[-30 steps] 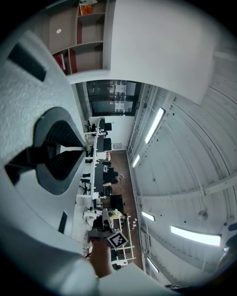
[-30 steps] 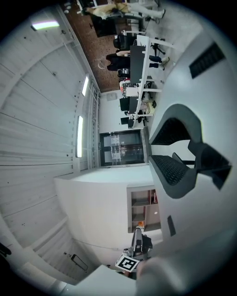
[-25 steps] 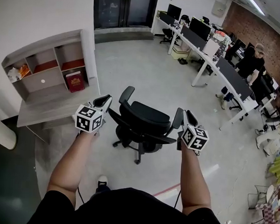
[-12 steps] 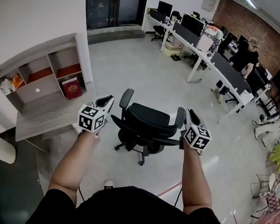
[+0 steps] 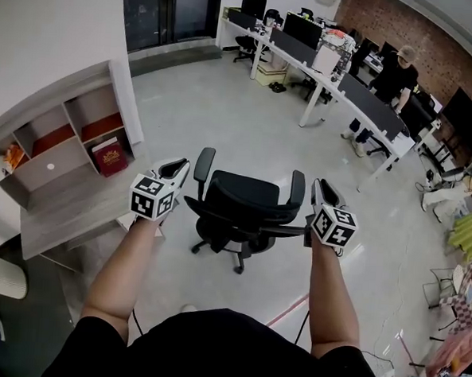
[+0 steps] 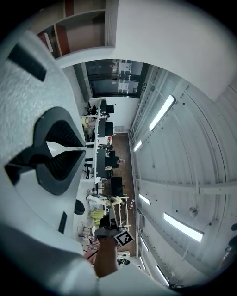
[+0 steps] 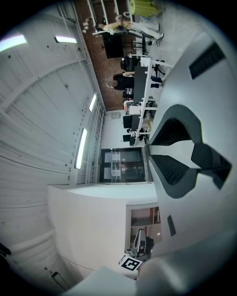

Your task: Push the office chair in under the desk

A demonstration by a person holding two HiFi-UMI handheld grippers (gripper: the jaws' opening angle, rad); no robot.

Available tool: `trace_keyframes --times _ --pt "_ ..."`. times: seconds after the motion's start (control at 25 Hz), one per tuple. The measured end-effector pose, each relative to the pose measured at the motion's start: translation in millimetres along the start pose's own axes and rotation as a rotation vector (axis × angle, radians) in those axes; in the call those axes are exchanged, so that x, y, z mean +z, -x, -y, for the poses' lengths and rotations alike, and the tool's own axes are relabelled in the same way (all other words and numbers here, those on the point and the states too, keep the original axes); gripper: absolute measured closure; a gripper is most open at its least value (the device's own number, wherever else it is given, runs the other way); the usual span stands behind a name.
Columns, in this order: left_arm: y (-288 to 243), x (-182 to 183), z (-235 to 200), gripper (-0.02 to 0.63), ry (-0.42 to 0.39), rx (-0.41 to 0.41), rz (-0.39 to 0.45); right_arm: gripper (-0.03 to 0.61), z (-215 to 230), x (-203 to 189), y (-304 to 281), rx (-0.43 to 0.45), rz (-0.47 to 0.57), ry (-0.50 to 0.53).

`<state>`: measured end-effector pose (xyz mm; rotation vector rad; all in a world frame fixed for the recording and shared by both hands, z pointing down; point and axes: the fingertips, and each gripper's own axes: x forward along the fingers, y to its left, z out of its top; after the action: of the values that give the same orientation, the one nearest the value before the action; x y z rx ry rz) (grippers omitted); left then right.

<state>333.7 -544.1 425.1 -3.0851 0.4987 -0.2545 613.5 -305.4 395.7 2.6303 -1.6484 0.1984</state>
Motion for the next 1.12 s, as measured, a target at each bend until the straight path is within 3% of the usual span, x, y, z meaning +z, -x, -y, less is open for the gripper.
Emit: trace_keyframes --times 0.24,1.12 --pt "-4.9 0.7 8.1 0.578 -0.021 -0.036 -0.014 0.511 7.3 5.3 12.0 -0.026 0.007 -0.001" --pt "-5.8 -4.5 43.9 0.578 -0.015 -0.020 -0.031 0.511 30.3 -4.6 22.9 0.021 -0.031 0.008"
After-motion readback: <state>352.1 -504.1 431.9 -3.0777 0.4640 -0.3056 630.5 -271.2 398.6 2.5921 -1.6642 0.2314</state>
